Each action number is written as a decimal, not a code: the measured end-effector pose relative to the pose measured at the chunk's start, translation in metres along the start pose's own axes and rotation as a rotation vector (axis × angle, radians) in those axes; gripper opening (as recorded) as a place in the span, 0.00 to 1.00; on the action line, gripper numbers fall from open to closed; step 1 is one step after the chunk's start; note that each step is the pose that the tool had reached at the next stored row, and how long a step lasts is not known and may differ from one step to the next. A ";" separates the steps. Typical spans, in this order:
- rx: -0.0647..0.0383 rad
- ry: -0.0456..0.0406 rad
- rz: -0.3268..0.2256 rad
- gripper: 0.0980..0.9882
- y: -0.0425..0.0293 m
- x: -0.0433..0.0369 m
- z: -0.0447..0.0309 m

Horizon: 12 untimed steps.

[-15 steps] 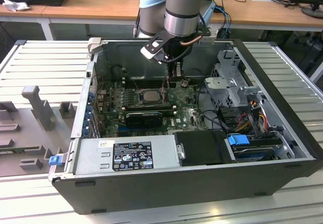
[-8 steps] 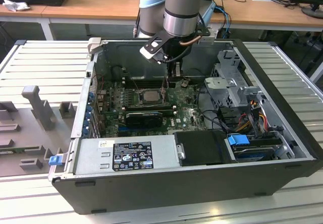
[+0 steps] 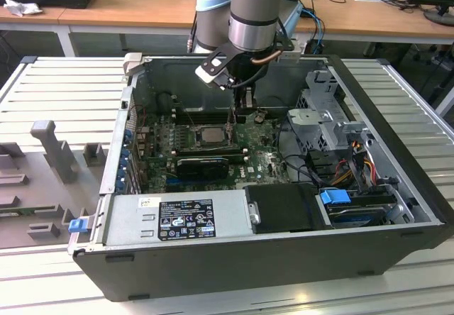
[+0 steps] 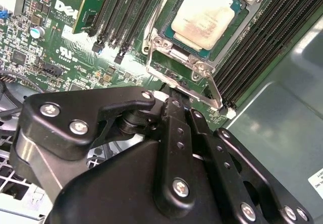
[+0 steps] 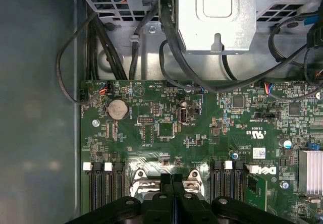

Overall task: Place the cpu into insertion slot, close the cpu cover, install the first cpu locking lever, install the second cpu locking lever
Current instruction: 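Close the cpu cover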

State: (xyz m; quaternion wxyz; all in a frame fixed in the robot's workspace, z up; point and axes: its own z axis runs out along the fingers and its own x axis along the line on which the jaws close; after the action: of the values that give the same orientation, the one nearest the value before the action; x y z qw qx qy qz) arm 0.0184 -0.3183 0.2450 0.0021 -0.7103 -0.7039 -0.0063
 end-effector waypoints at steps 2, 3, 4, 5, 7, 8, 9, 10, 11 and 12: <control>0.000 0.0000 0.000 0.01 -0.0006 0.0000 0.0000; 0.000 0.0000 0.000 0.01 -0.0010 0.0000 0.0000; 0.000 0.0000 0.000 0.01 -0.0012 0.0000 0.0000; 0.000 0.0000 0.000 0.01 -0.0013 0.0000 0.0000; 0.000 -0.0001 0.000 0.01 -0.0016 0.0000 0.0000; 0.000 -0.0001 0.000 0.01 -0.0018 0.0000 0.0000; 0.000 0.0000 0.000 0.01 -0.0019 0.0000 0.0000; 0.000 0.0000 0.000 0.01 -0.0020 0.0000 0.0000; 0.000 0.0000 0.000 0.01 -0.0023 0.0000 0.0000; 0.000 0.0000 0.000 0.01 -0.0024 0.0000 0.0000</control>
State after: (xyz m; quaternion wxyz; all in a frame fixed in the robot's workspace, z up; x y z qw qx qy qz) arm 0.0160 -0.3183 0.2450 0.0021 -0.7104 -0.7038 -0.0062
